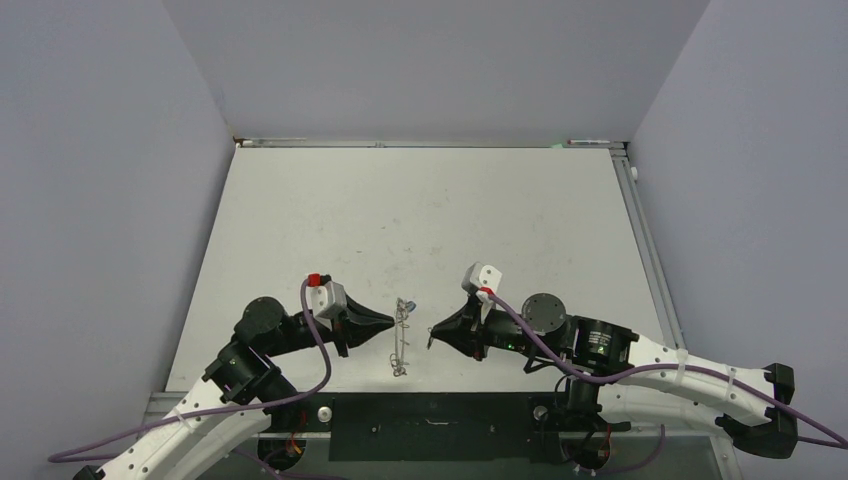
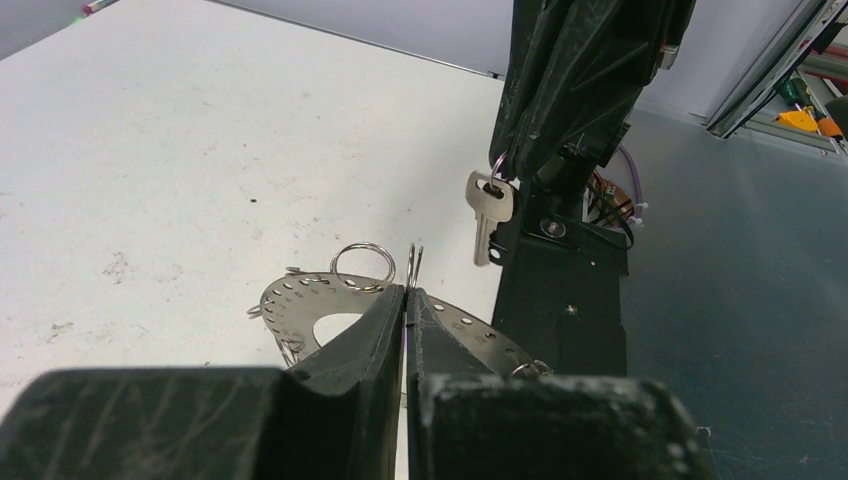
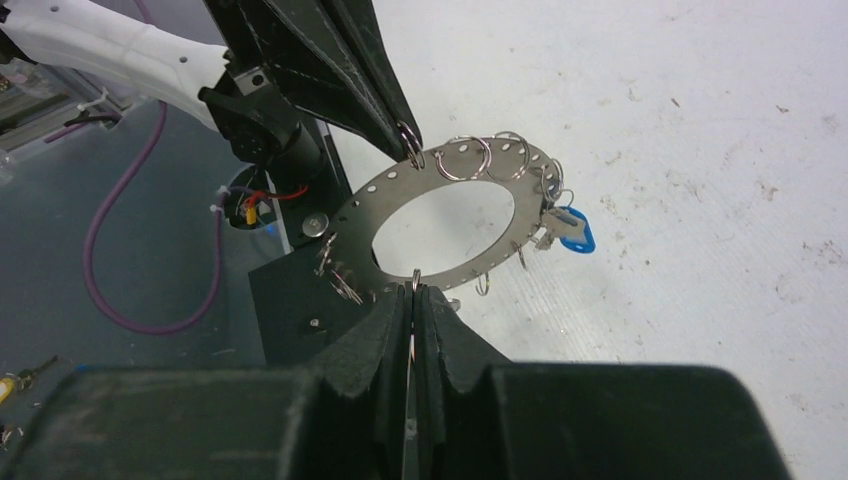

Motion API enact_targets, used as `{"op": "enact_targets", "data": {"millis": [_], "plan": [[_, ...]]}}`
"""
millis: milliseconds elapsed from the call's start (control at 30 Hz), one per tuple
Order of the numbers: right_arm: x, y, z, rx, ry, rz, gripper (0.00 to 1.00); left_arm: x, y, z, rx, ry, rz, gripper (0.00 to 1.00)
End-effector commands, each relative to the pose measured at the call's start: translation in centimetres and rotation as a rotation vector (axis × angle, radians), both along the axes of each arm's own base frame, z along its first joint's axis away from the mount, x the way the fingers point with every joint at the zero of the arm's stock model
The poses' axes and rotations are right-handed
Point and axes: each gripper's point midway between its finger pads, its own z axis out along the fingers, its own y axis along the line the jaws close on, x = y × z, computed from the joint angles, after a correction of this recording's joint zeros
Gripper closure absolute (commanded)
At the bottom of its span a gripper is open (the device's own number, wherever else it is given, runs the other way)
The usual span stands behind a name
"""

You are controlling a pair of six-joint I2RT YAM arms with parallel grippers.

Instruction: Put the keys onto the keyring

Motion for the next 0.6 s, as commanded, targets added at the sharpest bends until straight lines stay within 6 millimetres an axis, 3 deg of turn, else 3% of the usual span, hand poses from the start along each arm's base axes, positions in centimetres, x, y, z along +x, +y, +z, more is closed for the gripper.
{"op": "enact_targets", "data": {"millis": [0, 567], "plan": [[-0.2, 1.0, 3.7, 0.127, -0.065, 0.038, 0.95, 0.1, 0.0, 2.8, -0.051, -0.068, 0.001, 1.00], [-1.4, 3.3, 4.8, 0.210, -0.113, 0.154, 0.95, -0.1, -0.1, 2.9, -0.058, -0.065, -0.013, 1.00]]}}
